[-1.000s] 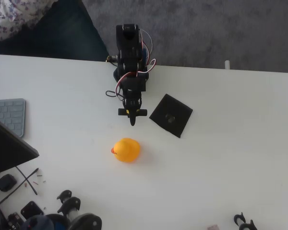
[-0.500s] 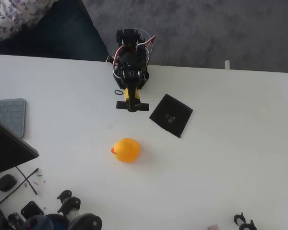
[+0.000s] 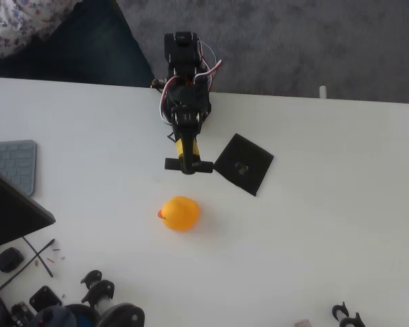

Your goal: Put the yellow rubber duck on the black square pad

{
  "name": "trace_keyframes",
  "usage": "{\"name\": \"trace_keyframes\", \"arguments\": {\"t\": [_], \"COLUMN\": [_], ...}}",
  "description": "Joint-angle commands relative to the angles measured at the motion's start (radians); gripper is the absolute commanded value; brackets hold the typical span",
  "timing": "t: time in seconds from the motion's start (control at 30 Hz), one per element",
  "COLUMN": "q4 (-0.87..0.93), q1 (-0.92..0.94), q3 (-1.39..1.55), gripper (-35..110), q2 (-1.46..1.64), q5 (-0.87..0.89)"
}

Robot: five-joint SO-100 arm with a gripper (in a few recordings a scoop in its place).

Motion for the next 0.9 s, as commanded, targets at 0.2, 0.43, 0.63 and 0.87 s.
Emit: {"name": "trace_keyframes", "arguments": {"t": [0.2,0.43,0.63,0.87], "q4": [0.002,0.018,0.186,0.449], "q1": [0.000,0.110,0.178,0.169], "q3": [-0.397,-0.592,-0.715,-0.821], "gripper": [2,2,2,2], "q2": [-0.316,-0.561,-0.686,-0.773], "q5": [-0.009,-0.009,-0.009,-0.009]}}
